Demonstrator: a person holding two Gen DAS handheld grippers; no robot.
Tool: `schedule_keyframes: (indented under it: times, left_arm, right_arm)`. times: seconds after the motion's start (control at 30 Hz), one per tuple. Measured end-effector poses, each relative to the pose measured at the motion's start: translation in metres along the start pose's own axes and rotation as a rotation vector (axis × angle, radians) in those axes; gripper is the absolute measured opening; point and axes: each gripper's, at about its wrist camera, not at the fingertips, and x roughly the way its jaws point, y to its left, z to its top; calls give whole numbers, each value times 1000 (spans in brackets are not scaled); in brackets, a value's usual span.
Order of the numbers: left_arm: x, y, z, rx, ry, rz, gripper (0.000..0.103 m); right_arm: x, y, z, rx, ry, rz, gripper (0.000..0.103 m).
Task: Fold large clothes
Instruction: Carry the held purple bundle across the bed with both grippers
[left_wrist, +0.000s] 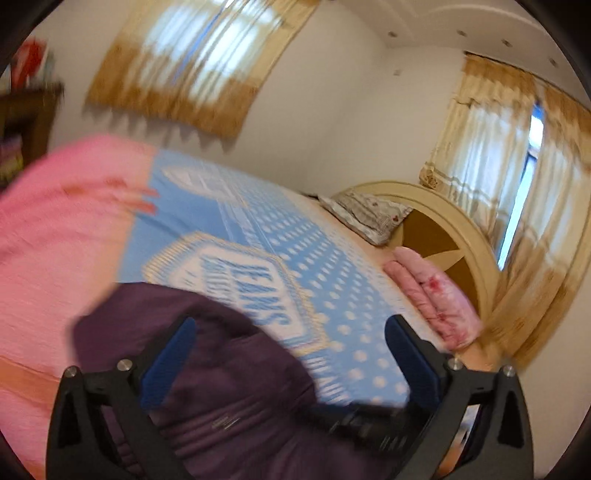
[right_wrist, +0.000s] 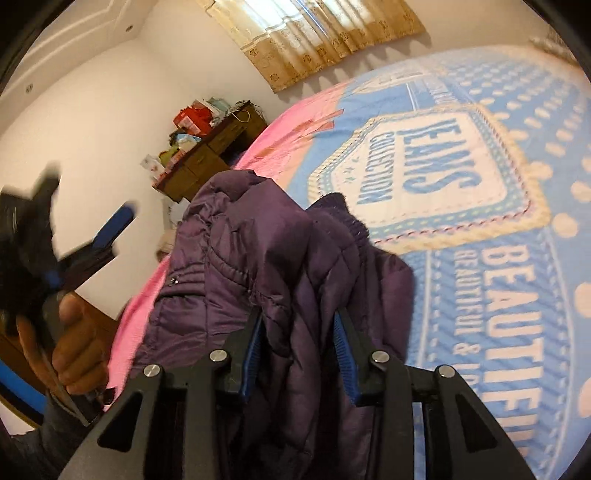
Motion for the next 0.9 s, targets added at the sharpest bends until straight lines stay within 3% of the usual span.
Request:
schedule_keyframes:
  times: [0.1, 0.2, 0.33, 0.43, 0.47, 0.6, 0.73, 0.77, 0.9]
  left_arm:
    - [-4, 15, -29, 58, 21, 107, 103]
    - [24, 32, -57, -7, 104, 162, 103]
    - [41, 14, -60, 83, 117, 296, 103]
    - [56, 0, -59, 139, 153, 345, 103]
    - [61, -5, -58, 156, 160, 364, 103]
    - [63, -7, -57, 187, 165, 380, 103]
    - [56, 13, -58, 145, 161, 330, 103]
    - [56, 16, -59, 149, 164, 329, 103]
    - [70, 7, -61, 202, 188, 356, 103]
  right_arm:
    - [0, 3, 2, -18, 7, -28, 37]
    - [-10, 12, 8, -15, -10, -72, 38]
    - [-57, 45, 27, -25, -186, -201, 40]
    - [-70, 70, 49, 6, -267, -94, 63]
    - [-65, 74, 53, 11, -263, -55, 65]
    - [-16, 54, 65, 89, -183, -1, 65]
    - [18, 7, 53, 168, -135, -20, 65]
    - [26, 1, 47, 138, -123, -97, 65]
    - [39, -29, 25, 201, -137, -72, 69]
